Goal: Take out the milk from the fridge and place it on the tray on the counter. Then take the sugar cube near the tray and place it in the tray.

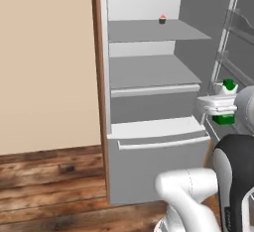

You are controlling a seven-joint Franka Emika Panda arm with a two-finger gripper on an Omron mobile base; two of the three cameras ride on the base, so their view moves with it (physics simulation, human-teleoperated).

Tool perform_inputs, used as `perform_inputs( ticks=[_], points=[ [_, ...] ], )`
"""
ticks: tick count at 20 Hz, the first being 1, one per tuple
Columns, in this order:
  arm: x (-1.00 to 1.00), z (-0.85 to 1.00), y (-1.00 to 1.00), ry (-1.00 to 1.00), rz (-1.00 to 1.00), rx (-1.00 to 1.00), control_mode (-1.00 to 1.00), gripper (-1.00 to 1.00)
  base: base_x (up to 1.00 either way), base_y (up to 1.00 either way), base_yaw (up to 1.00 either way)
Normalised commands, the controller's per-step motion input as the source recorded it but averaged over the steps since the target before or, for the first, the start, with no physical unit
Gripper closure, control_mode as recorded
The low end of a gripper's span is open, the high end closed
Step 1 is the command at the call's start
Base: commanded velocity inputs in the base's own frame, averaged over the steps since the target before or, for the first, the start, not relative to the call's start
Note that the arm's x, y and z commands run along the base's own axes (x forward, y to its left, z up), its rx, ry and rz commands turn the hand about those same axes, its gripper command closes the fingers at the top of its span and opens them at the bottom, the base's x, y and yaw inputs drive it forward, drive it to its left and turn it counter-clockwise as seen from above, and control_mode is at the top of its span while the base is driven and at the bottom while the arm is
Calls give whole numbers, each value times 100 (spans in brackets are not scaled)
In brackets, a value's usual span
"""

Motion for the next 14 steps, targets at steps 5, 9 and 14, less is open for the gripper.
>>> perform_inputs(
  ticks=[5,9,14],
  points=[
    [0,0,0,0,0,0,100,100,-100,34,9],
    [0,0,0,0,0,0,100,100,-94,48,20],
    [0,0,0,0,0,0,100,100,-18,39,92]
  ],
)
